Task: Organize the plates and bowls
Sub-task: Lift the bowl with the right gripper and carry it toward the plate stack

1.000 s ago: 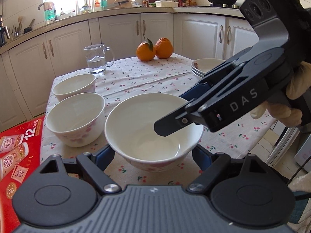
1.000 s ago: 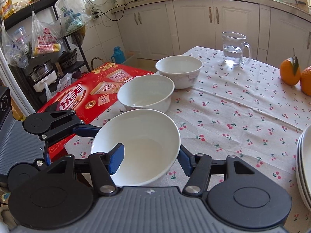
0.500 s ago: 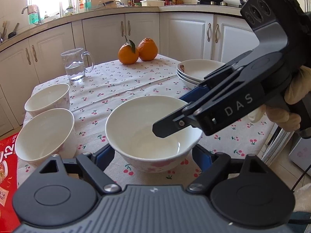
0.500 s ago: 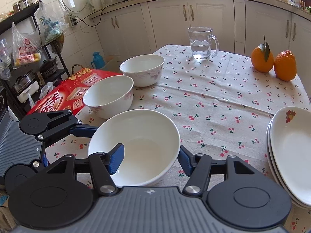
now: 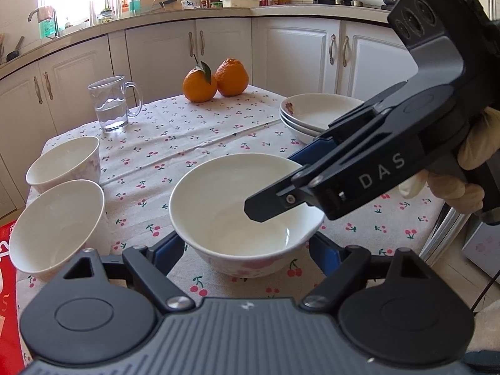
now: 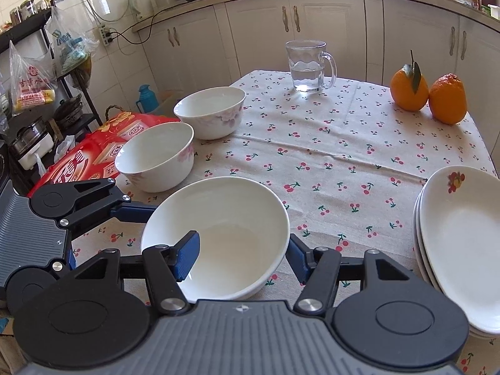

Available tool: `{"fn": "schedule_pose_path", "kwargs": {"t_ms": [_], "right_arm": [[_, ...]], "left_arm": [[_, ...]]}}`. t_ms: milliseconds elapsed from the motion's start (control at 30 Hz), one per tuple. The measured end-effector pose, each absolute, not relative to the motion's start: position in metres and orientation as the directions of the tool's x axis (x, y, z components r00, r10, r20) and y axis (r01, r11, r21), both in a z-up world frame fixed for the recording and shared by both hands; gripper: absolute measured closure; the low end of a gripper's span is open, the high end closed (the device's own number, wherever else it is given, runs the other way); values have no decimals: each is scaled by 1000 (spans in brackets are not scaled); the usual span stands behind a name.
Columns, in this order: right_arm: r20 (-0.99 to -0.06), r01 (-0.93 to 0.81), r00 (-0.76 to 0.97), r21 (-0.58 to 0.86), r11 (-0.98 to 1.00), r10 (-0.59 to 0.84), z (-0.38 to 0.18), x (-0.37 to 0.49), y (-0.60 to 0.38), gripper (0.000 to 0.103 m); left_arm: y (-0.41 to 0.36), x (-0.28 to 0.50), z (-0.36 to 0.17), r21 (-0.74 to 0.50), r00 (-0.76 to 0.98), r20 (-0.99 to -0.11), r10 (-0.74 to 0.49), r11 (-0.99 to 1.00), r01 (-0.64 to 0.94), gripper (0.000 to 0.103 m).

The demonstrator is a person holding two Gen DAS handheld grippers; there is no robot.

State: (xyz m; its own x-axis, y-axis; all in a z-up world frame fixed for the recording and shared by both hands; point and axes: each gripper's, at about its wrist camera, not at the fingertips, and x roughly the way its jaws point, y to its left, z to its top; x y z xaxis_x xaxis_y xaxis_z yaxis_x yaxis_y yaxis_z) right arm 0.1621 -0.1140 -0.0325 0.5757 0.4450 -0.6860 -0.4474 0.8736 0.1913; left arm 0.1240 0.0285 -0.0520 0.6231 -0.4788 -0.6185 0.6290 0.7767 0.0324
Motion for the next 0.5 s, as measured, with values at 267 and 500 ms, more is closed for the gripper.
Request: {"fn": "schedule_pose_path", "kwargs": {"t_ms": [267, 500], "right_arm": [[-685, -437, 583, 190, 879, 437, -33, 164, -117, 37], [-679, -429, 589, 197, 882, 438, -33, 164, -121, 34]], "left_arm": [[26, 126, -52, 32, 623, -615, -483, 774, 633, 17], [23, 128, -54, 22, 620, -615, -487, 775, 632, 16]]}}
